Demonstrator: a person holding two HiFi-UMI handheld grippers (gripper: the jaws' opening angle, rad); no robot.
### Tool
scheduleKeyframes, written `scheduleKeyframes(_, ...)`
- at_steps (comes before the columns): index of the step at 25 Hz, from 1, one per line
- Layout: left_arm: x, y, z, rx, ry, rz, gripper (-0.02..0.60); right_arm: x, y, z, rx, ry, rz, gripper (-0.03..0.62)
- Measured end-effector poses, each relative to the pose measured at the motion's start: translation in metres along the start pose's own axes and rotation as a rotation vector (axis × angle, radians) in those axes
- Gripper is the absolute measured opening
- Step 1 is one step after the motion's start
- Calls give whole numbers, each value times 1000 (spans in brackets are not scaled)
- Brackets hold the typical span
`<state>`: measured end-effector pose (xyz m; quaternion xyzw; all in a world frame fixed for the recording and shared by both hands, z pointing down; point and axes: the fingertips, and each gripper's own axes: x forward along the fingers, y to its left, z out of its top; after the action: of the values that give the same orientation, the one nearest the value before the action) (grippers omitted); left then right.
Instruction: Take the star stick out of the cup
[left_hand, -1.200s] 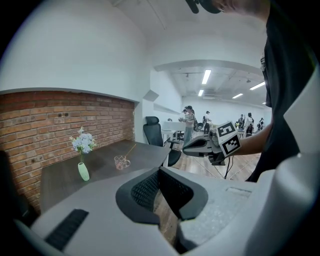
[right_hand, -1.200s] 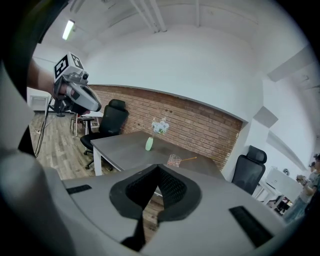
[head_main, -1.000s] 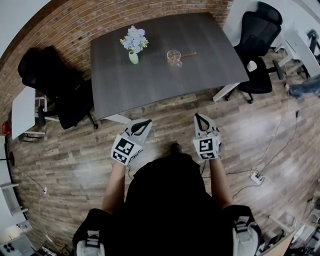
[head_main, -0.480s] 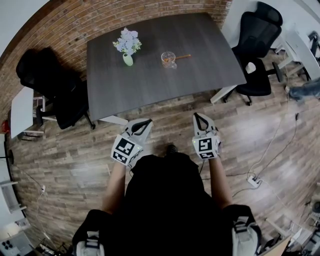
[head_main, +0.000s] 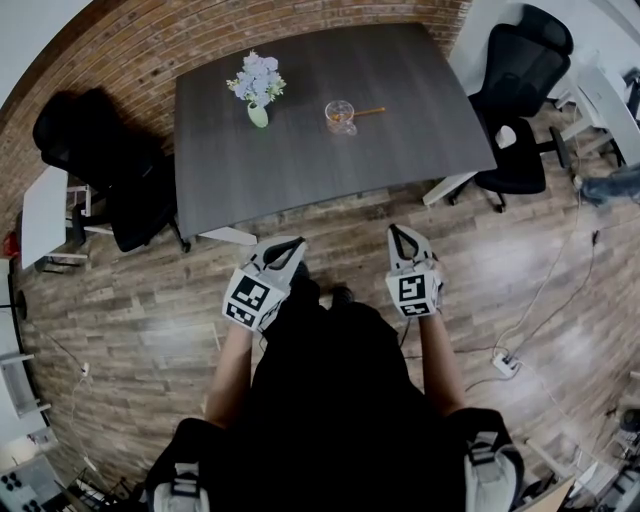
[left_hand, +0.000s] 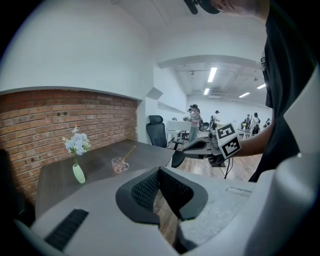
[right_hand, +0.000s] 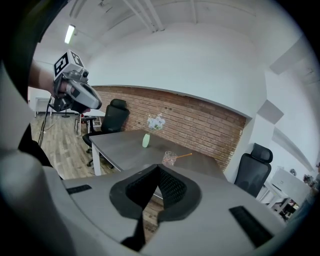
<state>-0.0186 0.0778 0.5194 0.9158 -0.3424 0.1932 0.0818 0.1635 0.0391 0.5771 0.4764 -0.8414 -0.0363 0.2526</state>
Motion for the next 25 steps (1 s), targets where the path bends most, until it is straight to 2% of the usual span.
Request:
scheduleKeyframes(7, 1, 16, -14, -28, 2, -10, 2, 15, 9, 10, -21, 16, 2, 0)
scheduleKeyframes(14, 38, 15, 22, 12, -48, -71, 2, 8, -23, 9, -21, 28, -49, 0)
scheduleKeyframes(25, 62, 66, 32, -2, -54, -95, 2, 53, -42, 27, -29, 44, -65, 0)
